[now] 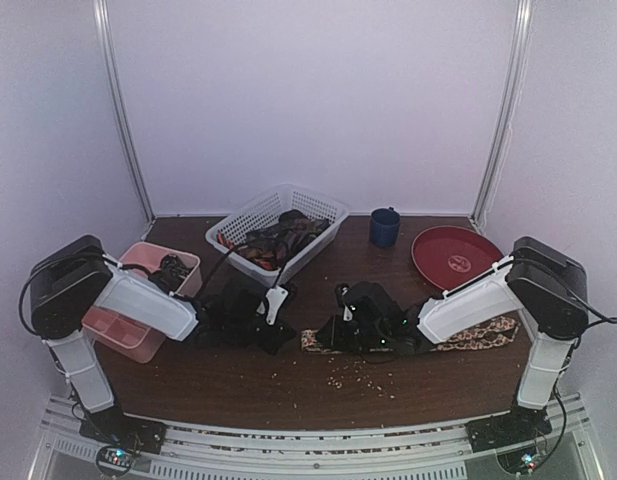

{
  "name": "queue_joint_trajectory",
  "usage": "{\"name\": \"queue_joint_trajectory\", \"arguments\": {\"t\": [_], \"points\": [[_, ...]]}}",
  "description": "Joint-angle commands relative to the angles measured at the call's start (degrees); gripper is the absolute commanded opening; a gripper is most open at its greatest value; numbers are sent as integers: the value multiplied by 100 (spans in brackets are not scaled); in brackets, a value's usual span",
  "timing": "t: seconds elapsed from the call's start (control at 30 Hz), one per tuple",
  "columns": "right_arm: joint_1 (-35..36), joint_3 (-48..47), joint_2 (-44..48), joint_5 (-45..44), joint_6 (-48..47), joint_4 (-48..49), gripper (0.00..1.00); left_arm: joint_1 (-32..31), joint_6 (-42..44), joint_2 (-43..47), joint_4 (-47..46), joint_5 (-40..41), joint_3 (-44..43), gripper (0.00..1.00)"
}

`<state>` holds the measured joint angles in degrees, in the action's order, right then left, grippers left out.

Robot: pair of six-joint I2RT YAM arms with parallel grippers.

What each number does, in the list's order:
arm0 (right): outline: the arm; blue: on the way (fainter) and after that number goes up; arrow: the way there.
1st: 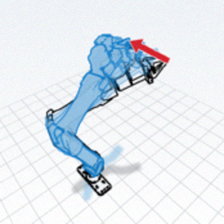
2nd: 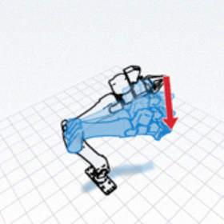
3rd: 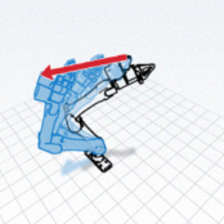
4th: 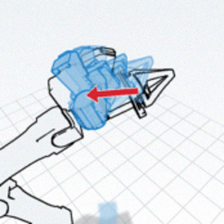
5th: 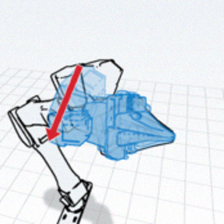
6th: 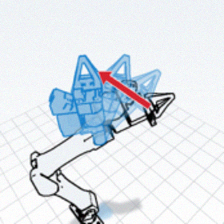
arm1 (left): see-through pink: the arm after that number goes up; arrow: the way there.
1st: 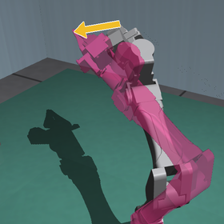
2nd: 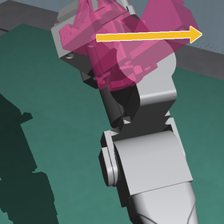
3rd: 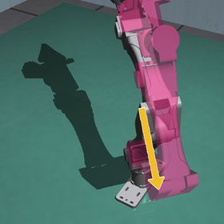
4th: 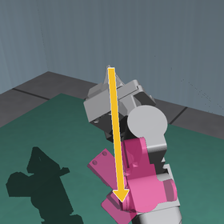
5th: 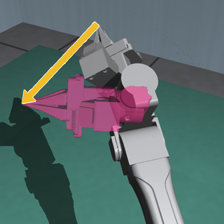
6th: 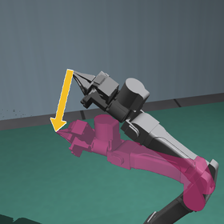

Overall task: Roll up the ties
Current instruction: Fold the tie at the center of the board.

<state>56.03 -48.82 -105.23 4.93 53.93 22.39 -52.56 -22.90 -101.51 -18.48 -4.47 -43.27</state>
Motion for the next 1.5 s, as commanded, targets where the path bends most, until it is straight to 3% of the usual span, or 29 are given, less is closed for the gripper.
{"name": "queue_joint_trajectory", "arguments": {"t": [0.0, 0.93, 1.47], "points": [[0, -54, 163, -97, -96, -162, 14, 0, -197, -83, -147, 104, 72, 0], [-53, -152, 179, -391, -254, -509, 15, -1, -803, -561, -1454, -594, 433, 0], [-211, 437, 199, 166, 137, 255, 14, -17, -611, -628, -1815, -934, 62, 0]]}}
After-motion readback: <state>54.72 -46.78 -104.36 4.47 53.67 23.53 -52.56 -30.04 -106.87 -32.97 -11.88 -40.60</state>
